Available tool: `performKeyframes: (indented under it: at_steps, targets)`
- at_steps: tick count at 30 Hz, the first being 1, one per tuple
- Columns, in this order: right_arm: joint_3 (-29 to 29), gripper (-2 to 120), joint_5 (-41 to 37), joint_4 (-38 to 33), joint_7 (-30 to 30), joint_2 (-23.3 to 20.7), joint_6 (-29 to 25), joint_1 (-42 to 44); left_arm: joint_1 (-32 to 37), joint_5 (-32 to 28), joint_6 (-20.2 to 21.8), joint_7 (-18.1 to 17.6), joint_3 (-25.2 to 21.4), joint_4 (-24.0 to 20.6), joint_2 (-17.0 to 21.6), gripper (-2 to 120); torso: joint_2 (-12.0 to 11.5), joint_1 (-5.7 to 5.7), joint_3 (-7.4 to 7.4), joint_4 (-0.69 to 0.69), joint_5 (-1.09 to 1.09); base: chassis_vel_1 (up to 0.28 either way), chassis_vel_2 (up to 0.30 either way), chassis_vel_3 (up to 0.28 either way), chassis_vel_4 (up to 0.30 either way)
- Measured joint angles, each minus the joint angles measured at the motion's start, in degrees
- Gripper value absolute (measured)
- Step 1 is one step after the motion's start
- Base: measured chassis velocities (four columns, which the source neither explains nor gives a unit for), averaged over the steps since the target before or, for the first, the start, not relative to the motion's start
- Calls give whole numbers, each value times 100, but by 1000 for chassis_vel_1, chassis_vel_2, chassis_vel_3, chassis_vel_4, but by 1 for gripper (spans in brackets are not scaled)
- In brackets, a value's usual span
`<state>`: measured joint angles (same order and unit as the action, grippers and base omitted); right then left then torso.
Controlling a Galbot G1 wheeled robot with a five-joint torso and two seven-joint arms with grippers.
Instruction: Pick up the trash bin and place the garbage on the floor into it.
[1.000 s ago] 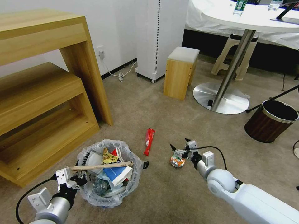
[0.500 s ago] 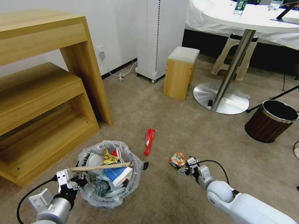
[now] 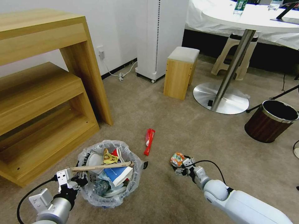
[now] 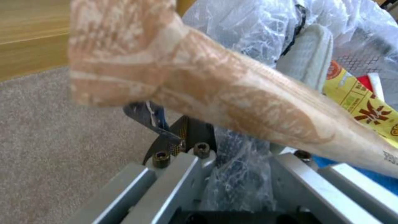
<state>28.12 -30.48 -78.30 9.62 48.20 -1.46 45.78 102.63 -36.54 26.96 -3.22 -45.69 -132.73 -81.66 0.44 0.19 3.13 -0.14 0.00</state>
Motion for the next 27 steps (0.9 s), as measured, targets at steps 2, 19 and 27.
performKeyframes:
  at_steps: [2, 19, 27]
  targets:
    - [46, 88, 19, 161, -11, 63, -27, -93, 11, 0, -6, 0, -16, -3, -10, 1, 0, 0, 0, 0, 0, 0, 0, 0, 0]
    - [-31, 82, 370, 1383, -252, 479, -612, -117, 26, -1, -21, 2, -15, -5, -40, 1, 0, 0, 0, -1, 0, 0, 0, 0, 0]
    - [-51, 77, 562, 1804, -341, 671, -776, -184, 14, -12, -31, 6, -11, 16, -23, 1, 0, 0, 0, -1, 0, 0, 0, 0, 0]
